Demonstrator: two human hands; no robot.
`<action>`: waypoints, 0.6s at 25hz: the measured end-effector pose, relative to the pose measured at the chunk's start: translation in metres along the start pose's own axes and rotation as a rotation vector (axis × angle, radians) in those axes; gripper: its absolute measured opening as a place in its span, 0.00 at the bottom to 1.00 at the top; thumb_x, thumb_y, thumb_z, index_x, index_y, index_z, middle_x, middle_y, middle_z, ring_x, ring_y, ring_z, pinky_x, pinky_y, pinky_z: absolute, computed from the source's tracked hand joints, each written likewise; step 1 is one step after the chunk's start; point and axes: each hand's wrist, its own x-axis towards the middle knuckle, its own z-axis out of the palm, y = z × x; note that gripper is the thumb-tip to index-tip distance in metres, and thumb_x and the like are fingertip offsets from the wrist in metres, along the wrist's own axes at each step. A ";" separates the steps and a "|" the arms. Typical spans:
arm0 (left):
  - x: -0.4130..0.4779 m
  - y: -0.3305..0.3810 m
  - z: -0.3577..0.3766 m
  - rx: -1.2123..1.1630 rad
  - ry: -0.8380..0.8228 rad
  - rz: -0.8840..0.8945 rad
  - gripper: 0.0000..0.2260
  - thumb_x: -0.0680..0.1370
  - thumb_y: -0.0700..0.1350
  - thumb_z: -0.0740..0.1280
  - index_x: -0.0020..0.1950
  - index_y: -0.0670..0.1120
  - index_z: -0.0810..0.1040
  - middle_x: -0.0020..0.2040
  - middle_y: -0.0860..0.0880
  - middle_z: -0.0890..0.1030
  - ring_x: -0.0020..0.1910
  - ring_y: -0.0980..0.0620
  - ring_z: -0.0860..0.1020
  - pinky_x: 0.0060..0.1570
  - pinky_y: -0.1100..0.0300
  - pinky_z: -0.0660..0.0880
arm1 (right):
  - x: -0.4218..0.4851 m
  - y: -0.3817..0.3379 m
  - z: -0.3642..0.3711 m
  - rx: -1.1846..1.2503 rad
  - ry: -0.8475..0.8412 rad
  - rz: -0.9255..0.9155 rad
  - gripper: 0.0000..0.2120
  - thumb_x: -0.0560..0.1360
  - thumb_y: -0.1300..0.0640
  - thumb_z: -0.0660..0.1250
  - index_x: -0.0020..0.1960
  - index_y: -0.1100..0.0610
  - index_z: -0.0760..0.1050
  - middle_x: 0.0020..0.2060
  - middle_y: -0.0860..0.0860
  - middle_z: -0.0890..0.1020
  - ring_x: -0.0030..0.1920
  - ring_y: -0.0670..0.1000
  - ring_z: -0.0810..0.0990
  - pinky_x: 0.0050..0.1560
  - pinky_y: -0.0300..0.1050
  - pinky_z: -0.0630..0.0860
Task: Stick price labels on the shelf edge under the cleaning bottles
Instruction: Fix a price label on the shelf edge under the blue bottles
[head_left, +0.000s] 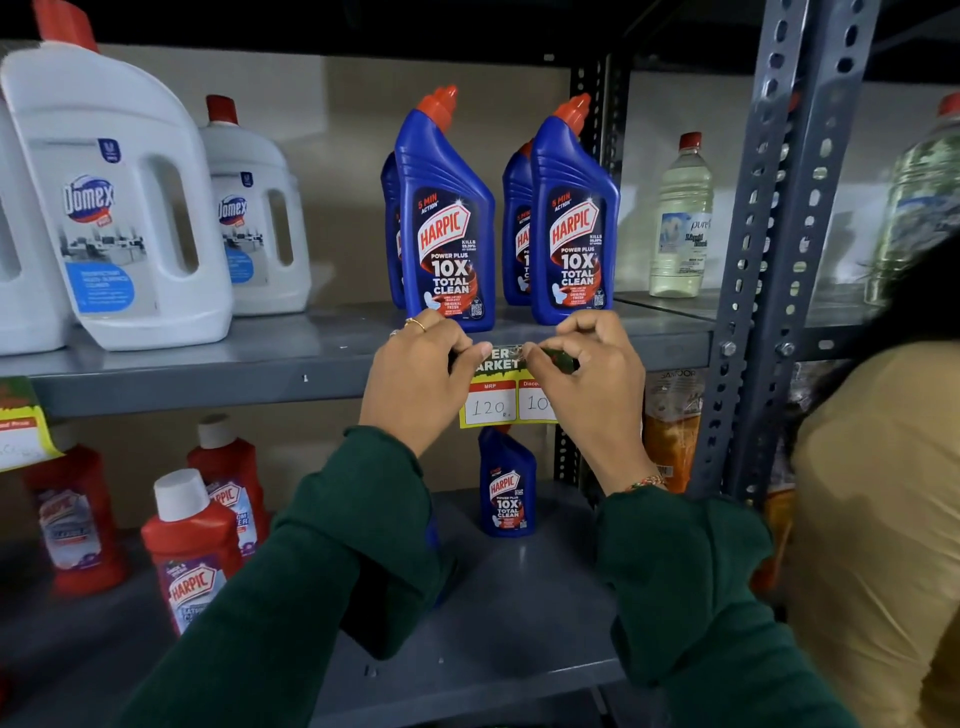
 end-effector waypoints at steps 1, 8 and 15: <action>0.000 0.000 0.001 -0.009 0.004 -0.008 0.10 0.74 0.44 0.69 0.36 0.40 0.76 0.38 0.45 0.78 0.35 0.48 0.75 0.36 0.53 0.73 | 0.000 0.001 0.000 -0.001 -0.004 -0.008 0.05 0.69 0.57 0.72 0.40 0.60 0.81 0.45 0.55 0.77 0.45 0.52 0.76 0.44 0.55 0.77; 0.000 0.003 0.003 -0.044 0.017 -0.039 0.09 0.73 0.43 0.71 0.39 0.43 0.72 0.39 0.45 0.79 0.38 0.47 0.76 0.37 0.47 0.76 | 0.006 0.005 -0.003 0.028 -0.035 -0.001 0.07 0.69 0.58 0.71 0.45 0.60 0.79 0.55 0.55 0.77 0.51 0.45 0.74 0.51 0.42 0.74; -0.005 0.002 0.023 0.346 0.073 0.042 0.18 0.76 0.56 0.59 0.49 0.45 0.81 0.45 0.44 0.84 0.47 0.42 0.79 0.49 0.49 0.65 | 0.009 0.004 0.004 -0.176 -0.066 -0.006 0.25 0.69 0.36 0.61 0.53 0.55 0.77 0.48 0.50 0.83 0.53 0.47 0.74 0.62 0.52 0.65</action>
